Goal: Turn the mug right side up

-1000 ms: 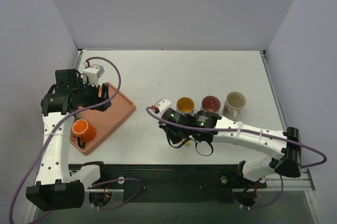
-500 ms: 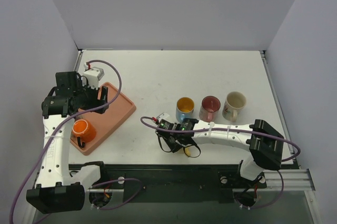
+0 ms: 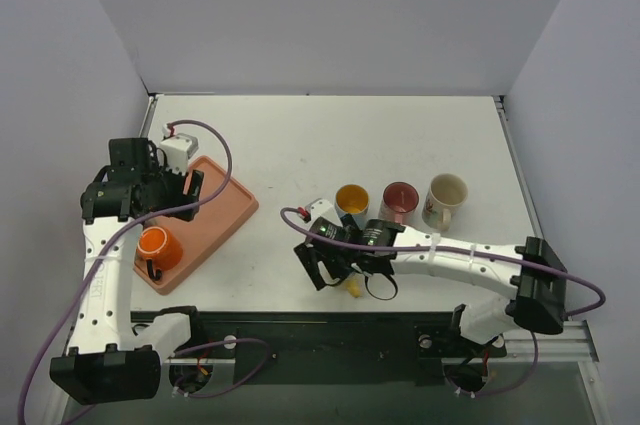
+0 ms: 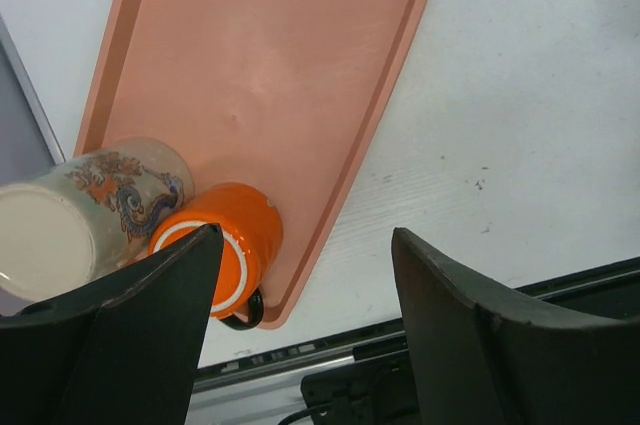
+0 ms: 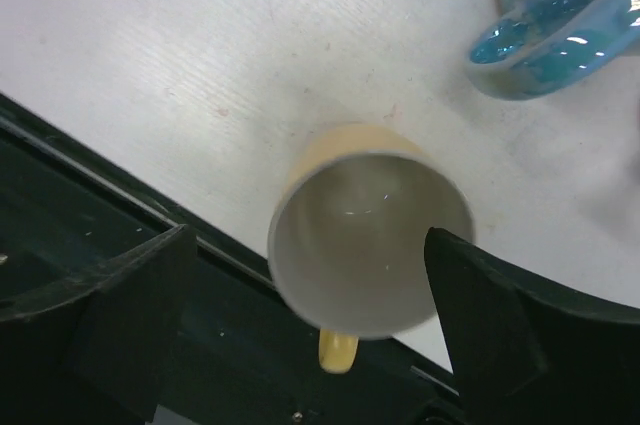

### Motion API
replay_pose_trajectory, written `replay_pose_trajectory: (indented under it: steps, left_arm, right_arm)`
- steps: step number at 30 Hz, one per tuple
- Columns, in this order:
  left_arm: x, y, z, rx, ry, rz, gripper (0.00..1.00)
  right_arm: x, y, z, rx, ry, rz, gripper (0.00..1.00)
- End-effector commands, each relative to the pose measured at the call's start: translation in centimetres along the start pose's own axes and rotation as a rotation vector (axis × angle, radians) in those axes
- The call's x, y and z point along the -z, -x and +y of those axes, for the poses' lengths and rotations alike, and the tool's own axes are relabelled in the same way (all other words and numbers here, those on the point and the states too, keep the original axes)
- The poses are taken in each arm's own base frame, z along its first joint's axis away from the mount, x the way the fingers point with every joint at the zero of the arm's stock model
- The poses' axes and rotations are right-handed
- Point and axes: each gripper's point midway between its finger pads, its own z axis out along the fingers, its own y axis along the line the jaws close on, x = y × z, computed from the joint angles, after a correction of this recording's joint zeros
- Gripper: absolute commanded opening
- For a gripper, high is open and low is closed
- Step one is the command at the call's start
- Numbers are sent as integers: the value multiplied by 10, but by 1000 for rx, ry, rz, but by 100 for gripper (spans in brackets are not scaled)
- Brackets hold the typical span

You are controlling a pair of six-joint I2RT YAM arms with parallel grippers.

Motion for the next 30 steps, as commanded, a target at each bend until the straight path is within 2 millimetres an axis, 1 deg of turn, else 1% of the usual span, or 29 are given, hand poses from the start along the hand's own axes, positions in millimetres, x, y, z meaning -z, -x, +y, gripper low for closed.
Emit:
replay_pose_trajectory:
  steps: [1, 2, 3, 5, 6, 8, 9, 10, 11, 12, 13, 14, 15, 16, 18, 22, 27, 30]
  left_arm:
    - [0, -37, 26, -53, 142, 177, 79]
    - [0, -48, 29, -51, 165, 211, 79]
    - [2, -55, 38, -51, 220, 236, 79]
    - [3, -70, 47, -51, 284, 261, 79]
    - [4, -78, 48, -50, 297, 268, 78]
    - [3, -95, 58, -45, 324, 311, 78]
    - [4, -109, 65, -24, 337, 351, 74]
    - [3, -115, 69, -12, 345, 369, 72]
    - [3, -129, 75, 18, 363, 405, 68]
    - [1, -134, 74, 31, 352, 408, 67]
    - [-1, -144, 73, 39, 336, 430, 65]
    - [-3, -146, 70, 55, 318, 413, 65]
    - [-7, -153, 69, 54, 304, 422, 65]
    - [-7, -157, 70, 71, 306, 419, 65]
    - [-14, -164, 71, 89, 295, 423, 65]
    - [-30, -177, 82, 135, 314, 440, 65]
    - [-42, -184, 89, 178, 302, 427, 58]
    - [-49, -187, 92, 183, 306, 415, 50]
  right_arm:
    - [59, 30, -11, 37, -8, -159, 94]
    - [63, 32, -12, 41, -6, -174, 94]
    - [69, 35, -14, 48, 0, -197, 95]
    - [75, 40, -22, 58, -25, -227, 95]
    - [79, 44, -26, 57, -42, -239, 96]
    - [83, 48, -27, 61, -50, -253, 96]
    - [83, 49, -27, 64, -49, -253, 97]
    - [85, 51, -26, 65, -47, -260, 97]
    - [85, 52, -26, 65, -48, -260, 97]
    - [85, 53, -26, 61, -53, -263, 98]
    - [84, 53, -27, 62, -60, -263, 98]
    - [83, 53, -28, 56, -65, -262, 98]
    - [83, 53, -27, 56, -64, -262, 98]
    - [83, 52, -27, 56, -62, -259, 98]
    - [84, 51, -27, 53, -58, -264, 99]
    - [86, 47, -31, 52, -62, -271, 99]
    - [83, 42, -34, 47, -73, -269, 100]
    - [82, 42, -34, 45, -74, -272, 100]
